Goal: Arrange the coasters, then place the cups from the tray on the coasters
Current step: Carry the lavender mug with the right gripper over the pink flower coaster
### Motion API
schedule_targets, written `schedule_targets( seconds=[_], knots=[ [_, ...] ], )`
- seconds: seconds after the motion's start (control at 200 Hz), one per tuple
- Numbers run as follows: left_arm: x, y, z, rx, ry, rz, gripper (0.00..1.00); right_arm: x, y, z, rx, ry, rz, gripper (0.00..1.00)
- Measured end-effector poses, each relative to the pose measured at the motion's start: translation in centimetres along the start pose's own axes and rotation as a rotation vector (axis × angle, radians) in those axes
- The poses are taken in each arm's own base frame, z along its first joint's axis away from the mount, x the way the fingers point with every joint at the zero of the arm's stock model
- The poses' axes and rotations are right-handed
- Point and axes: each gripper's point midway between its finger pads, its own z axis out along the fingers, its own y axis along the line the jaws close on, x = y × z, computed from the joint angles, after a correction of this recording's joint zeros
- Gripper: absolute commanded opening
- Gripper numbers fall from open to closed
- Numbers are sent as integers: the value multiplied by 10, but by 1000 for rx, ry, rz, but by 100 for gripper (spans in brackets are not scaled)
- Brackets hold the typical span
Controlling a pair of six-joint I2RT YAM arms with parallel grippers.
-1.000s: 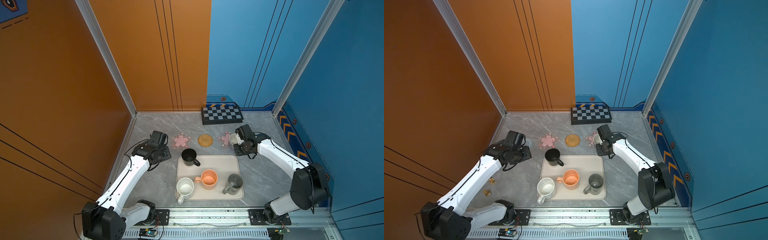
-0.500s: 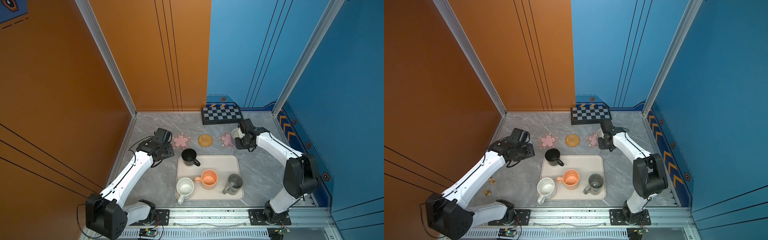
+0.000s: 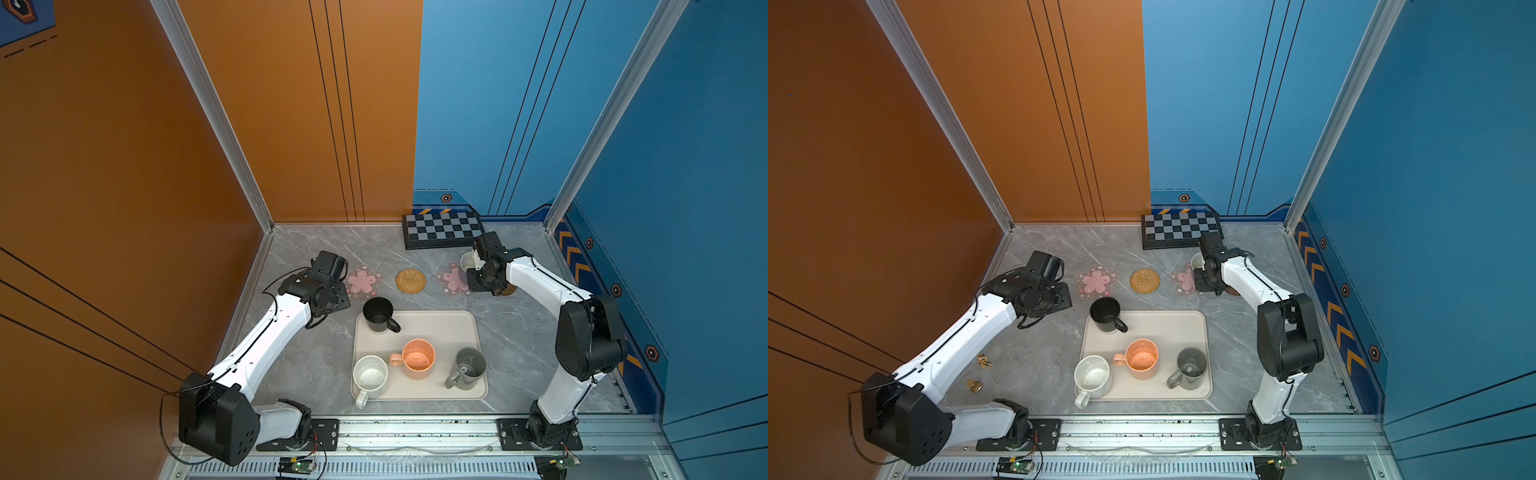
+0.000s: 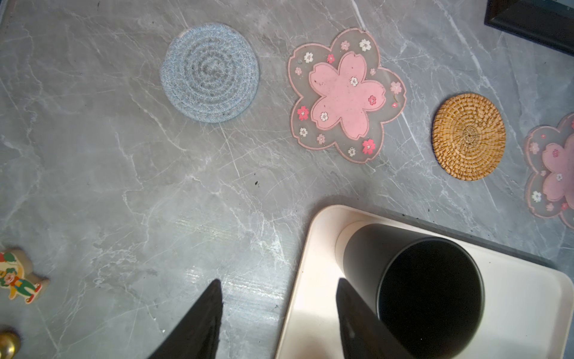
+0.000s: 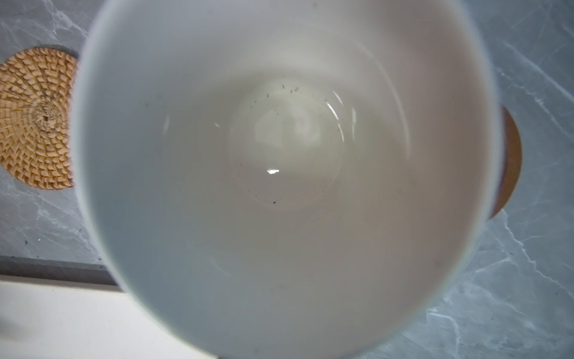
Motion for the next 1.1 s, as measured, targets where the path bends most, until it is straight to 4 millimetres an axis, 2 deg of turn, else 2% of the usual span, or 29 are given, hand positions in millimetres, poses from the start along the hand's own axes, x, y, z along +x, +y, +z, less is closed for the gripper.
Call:
schedule_targets(
  seconds=[0.125, 0.506, 1.096],
  knots=[
    [0, 0, 2, -4, 5, 4, 60, -4, 6, 8, -3, 6, -2, 0],
    [1, -1, 6, -12, 15, 7, 60, -17, 22, 12, -15, -9, -11, 0],
    [0, 0, 6, -14, 14, 6, 60, -15, 21, 23, 4, 11, -12, 0]
  ],
)
